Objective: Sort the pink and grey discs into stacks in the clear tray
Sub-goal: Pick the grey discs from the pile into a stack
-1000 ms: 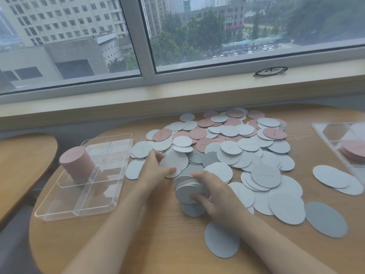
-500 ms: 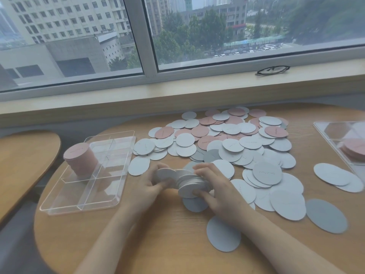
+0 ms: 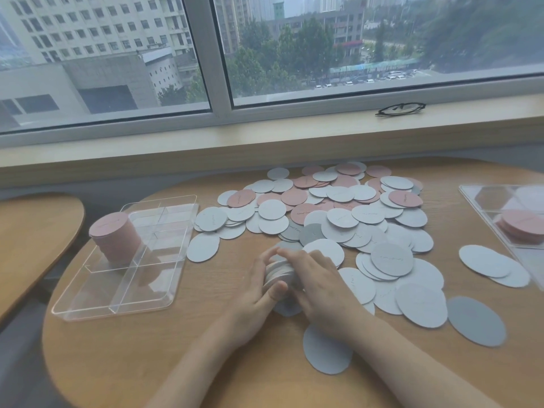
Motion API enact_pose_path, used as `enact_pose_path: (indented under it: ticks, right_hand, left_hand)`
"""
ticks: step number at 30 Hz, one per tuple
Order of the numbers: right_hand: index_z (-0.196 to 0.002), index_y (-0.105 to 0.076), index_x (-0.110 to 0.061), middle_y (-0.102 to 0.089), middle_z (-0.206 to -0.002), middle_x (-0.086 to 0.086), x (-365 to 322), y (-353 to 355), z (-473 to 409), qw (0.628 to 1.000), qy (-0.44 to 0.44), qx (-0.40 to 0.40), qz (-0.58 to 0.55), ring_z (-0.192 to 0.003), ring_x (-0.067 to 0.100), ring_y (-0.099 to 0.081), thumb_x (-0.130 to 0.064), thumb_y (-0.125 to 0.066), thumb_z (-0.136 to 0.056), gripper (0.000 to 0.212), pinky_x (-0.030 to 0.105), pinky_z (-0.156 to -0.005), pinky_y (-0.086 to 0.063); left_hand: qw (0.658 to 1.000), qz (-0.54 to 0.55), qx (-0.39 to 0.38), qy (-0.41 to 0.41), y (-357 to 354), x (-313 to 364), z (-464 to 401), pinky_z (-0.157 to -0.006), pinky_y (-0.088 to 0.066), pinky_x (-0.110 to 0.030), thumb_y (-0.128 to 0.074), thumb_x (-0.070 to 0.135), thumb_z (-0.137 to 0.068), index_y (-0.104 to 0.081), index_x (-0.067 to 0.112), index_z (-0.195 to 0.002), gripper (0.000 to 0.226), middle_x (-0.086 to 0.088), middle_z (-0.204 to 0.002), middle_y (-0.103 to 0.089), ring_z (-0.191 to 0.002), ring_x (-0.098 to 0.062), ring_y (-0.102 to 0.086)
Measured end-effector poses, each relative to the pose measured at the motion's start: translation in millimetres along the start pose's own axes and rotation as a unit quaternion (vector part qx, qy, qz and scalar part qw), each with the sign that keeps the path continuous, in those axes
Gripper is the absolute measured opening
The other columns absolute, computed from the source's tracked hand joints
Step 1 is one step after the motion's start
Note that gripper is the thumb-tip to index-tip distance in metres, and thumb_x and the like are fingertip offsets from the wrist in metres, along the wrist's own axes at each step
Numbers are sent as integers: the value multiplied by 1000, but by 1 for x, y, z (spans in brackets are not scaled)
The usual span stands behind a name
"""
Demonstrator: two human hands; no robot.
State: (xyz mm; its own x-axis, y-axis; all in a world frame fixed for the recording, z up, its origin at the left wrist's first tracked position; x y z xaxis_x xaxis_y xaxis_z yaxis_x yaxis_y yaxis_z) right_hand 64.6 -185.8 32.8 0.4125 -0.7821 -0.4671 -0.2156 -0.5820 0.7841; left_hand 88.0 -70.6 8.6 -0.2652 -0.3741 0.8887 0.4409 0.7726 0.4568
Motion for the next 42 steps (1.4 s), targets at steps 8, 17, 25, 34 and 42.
enact_pose_path:
  ticks: [8,17,25,34,42]
  right_hand:
    - [-155,-26,-21,-55,-113,-8,-7,0,2,998,46,-7,46,-104,18,-50,-27,-44,-82,76,39,-97,-38]
    - [-155,-21,-26,-50,-121,-13,-4,9,6,993,28,-68,-89,-115,4,-43,-33,-57,-88,76,22,-109,-23]
    - [-112,-62,-21,-57,-109,0,91,53,-2,933,-267,34,238,-106,24,-52,-58,-47,-91,45,41,-89,-35]
    - [-108,-48,-26,-50,-106,-9,91,42,-2,951,-285,15,116,-106,18,-43,-64,-64,-78,51,36,-91,-29]
    - [-116,-52,-28,-56,-96,-5,84,44,1,947,-268,80,-159,-93,15,-53,-19,-82,-74,53,26,-84,-43]
  left_hand:
    - [996,-62,46,-43,0,5,-2,-103,-24,-1,-55,40,-94,-27,35,-148,61,20,-144,-40,-137,10,-32]
    - [994,-60,57,-76,3,6,0,-97,-40,-15,-60,20,-90,-47,39,-126,42,7,-124,-54,-120,-9,-52]
    - [995,-21,85,-56,12,1,5,-87,-54,-53,-64,27,-89,-55,35,-115,29,6,-106,-67,-99,-21,-66]
    - [995,-13,83,-50,11,0,5,-88,-53,-51,-66,31,-89,-56,32,-114,26,6,-106,-65,-101,-20,-64]
    - [995,-9,82,-47,12,-1,6,-87,-53,-51,-66,29,-90,-58,29,-114,26,5,-107,-64,-100,-22,-64]
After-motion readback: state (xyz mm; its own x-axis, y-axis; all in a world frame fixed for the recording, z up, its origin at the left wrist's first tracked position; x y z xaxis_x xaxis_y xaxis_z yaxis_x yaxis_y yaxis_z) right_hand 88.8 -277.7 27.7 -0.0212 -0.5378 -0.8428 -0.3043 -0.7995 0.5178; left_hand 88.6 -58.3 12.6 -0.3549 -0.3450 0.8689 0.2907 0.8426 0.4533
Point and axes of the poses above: each hand's wrist, its own z-axis away from the middle knuckle, its own y-axis out of the back of the hand, x = y × z, the point moved 9 cm from there along -z, towards the middle knuckle
